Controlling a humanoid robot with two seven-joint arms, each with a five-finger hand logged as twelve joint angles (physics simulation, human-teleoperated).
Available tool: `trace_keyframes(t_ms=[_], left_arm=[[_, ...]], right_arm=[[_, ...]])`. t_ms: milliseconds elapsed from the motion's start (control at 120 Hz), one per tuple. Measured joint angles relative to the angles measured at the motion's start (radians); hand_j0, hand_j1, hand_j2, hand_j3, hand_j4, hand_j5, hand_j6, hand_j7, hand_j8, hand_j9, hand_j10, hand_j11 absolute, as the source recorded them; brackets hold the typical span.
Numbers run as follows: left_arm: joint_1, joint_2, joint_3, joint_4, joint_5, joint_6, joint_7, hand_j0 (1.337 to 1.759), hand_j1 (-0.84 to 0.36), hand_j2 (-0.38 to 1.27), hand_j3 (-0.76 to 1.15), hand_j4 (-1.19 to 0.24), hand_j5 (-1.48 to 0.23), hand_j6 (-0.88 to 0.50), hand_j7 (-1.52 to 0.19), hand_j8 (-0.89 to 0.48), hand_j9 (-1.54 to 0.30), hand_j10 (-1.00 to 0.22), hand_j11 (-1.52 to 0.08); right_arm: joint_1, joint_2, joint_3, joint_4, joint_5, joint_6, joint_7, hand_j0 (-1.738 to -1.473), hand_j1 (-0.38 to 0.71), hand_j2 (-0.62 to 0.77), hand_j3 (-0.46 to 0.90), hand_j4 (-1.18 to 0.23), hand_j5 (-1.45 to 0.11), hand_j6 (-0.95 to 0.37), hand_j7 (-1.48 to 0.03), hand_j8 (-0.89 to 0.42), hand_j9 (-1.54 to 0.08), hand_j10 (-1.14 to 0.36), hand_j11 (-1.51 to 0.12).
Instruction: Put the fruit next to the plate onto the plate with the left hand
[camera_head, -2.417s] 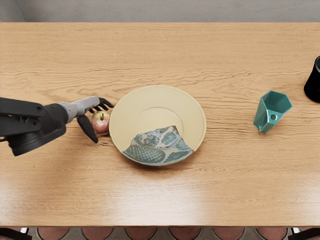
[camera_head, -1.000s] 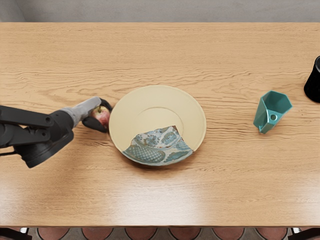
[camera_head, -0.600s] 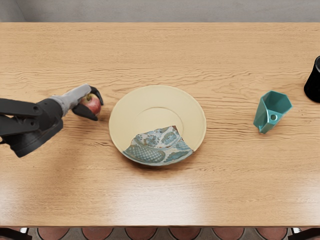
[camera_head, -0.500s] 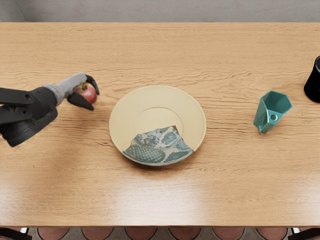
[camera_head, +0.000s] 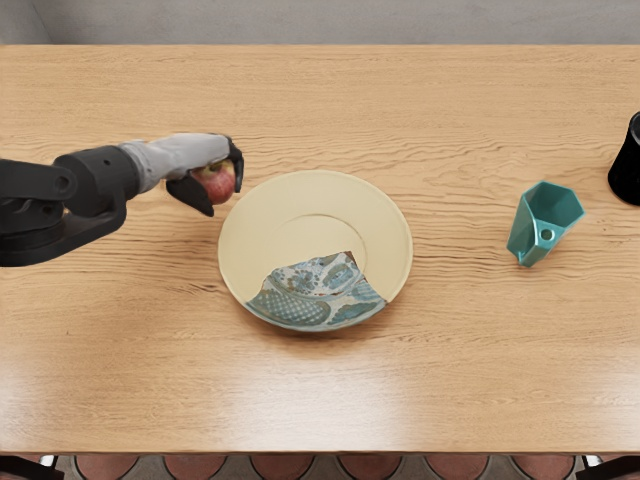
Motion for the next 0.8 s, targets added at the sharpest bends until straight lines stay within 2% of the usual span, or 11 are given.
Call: trace_keyframes(t_ms=[233, 558, 667, 800], left_arm=[[-0.032, -0.094, 0.000, -0.027, 0.042, -0.020, 0.001, 1.643, -0.42, 0.41, 0.00, -0.56, -1.20, -0.06, -1.23, 0.01, -1.21, -0.23, -1.20], [-0.039, -0.223, -0.003, -0.035, 0.036, -0.030, 0.006, 1.644, -0.40, 0.39, 0.00, -0.60, -1.15, -0.09, -1.18, -0.01, -1.20, -0.25, -1.20], [-0.035, -0.272, -0.005, -0.026, 0.030, -0.025, 0.018, 1.645, -0.40, 0.37, 0.00, -0.60, -1.14, -0.09, -1.17, -0.01, -1.19, -0.24, -1.19], [-0.023, -0.322, -0.010, -0.001, 0.023, -0.020, 0.031, 1.644, -0.41, 0.44, 0.00, -0.63, -1.11, -0.11, -1.15, -0.01, -1.18, -0.24, -1.20]], right_arm=[[0.000, 0.000, 0.000, 0.000, 0.000, 0.000, 0.000, -1.658, -0.31, -0.01, 0.00, -0.03, -0.04, -0.03, -0.04, -0.03, -0.04, -0.03, -0.04], [0.000, 0.000, 0.000, 0.000, 0.000, 0.000, 0.000, -1.658, -0.31, -0.01, 0.00, -0.03, -0.04, -0.03, -0.04, -0.03, -0.04, -0.03, -0.04], [0.000, 0.000, 0.000, 0.000, 0.000, 0.000, 0.000, -1.658, -0.31, -0.01, 0.00, -0.03, -0.04, -0.03, -0.04, -0.03, -0.04, -0.03, -0.04], [0.000, 0.000, 0.000, 0.000, 0.000, 0.000, 0.000, -1.658, -0.31, -0.01, 0.00, -0.03, -0.04, -0.03, -0.04, -0.03, -0.04, -0.03, -0.04]])
